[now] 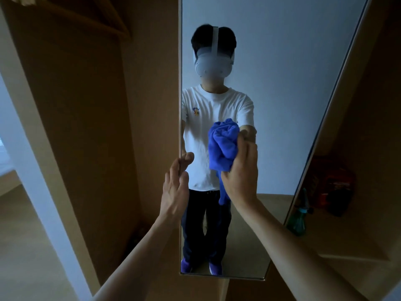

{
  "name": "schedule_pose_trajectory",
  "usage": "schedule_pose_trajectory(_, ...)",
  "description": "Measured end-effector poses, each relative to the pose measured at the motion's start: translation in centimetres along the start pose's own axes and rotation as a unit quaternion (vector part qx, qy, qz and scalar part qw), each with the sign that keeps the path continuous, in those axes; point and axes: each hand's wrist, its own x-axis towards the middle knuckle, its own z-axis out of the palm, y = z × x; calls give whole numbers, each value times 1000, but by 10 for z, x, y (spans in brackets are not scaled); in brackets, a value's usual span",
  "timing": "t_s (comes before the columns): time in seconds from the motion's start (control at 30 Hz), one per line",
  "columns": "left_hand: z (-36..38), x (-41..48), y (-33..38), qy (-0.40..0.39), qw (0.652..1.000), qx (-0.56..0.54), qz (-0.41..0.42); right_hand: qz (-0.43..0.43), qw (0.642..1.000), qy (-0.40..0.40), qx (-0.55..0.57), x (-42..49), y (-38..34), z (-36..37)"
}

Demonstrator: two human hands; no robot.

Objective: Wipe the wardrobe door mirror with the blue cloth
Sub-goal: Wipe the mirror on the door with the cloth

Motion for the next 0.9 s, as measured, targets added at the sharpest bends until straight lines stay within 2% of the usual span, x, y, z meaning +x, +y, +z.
schedule_pose_trajectory(0.13, -3, 0, 0, -12, 1000, -28, 3, -10, 1000, -6, -16, -10, -21, 27)
schedule_pose_trajectory(0.23, -6, -1, 0, -33, 999, -17, 25, -16, 998, -45, -35, -16, -38, 48)
schedule_pose_trajectory(0.37, -9, 0, 1, -23, 998, -56, -11, -31, 996, -70, -49, -19, -49, 59)
schedule_pose_trajectory(0.57, 3, -2, 3, 20, 999, -27, -8, -59, 994, -82, -29, -14, -36, 33)
schedule_pose_trajectory(0.7, 13, -2, -3, 67, 998, -8, 6, -40, 997, -70, -16, -9, -13, 5)
schedule_pose_trajectory(0.9, 18, -4, -4, 83, 996, 25, 16, 9, 999, -48, -2, 4, 41, -48)
